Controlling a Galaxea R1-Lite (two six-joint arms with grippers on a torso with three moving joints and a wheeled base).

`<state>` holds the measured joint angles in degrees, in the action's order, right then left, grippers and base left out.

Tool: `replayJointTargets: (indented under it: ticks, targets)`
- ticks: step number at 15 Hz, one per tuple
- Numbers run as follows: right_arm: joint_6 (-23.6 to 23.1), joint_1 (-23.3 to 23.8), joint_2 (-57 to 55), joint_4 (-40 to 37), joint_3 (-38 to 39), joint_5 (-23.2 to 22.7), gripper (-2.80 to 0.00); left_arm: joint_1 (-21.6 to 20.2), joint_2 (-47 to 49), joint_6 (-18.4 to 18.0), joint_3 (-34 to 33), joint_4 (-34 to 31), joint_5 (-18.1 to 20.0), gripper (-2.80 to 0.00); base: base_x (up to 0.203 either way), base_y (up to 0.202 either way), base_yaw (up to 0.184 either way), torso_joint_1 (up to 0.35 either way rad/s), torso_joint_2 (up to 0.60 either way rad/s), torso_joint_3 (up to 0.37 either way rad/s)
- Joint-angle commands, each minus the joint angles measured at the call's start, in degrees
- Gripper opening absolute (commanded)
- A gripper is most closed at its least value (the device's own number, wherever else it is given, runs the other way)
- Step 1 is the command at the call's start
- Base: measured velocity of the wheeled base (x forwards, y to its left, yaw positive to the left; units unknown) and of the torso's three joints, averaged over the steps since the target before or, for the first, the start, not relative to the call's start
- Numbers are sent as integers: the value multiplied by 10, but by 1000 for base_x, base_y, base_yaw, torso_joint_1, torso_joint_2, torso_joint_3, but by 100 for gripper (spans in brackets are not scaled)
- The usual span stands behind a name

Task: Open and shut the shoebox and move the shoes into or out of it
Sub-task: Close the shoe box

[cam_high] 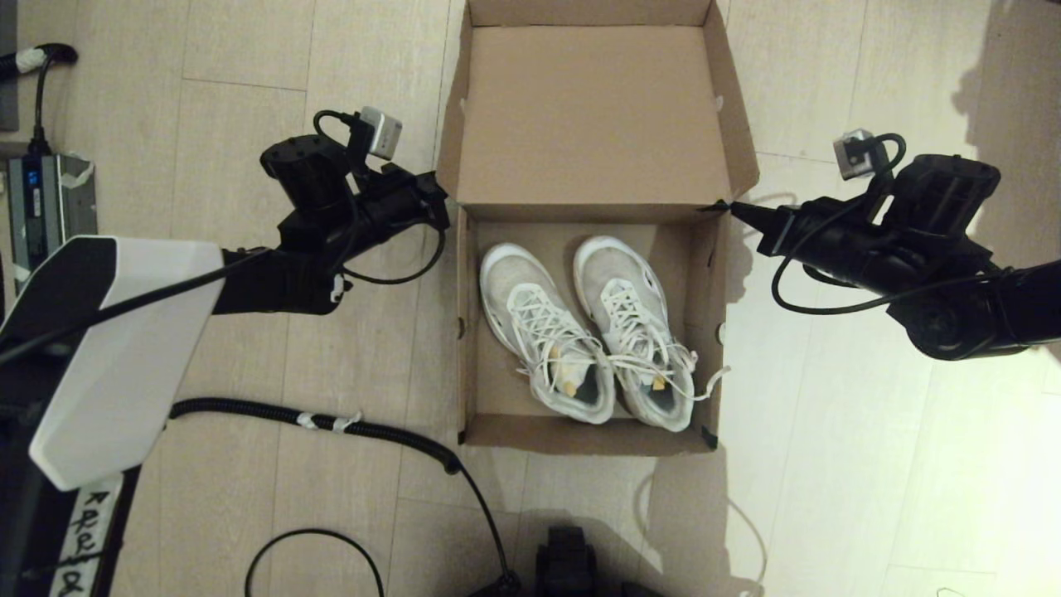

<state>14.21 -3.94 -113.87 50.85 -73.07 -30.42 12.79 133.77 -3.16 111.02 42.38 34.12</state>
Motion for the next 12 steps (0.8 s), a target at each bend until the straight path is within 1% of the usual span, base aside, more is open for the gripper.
replayJointTargets:
  ticks: [1, 6, 10, 12]
  targets:
    - [0, 2, -12, 4, -11, -7, -280, 0, 2, 0, 0, 2, 2, -280, 0, 0, 0, 0, 0, 0]
    - [-2, 2, -10, 31, -5, -5, -280, 5, 7, 0, 0, 4, 1, -280, 0, 0, 0, 0, 0, 0]
    - [5, 0, -19, 52, 3, -4, -280, 7, 7, 0, 1, 4, 2, -280, 0, 0, 0, 0, 0, 0]
    - [15, -2, -34, 89, 5, -1, -280, 8, 7, 0, 1, 3, 1, -280, 0, 0, 0, 0, 0, 0]
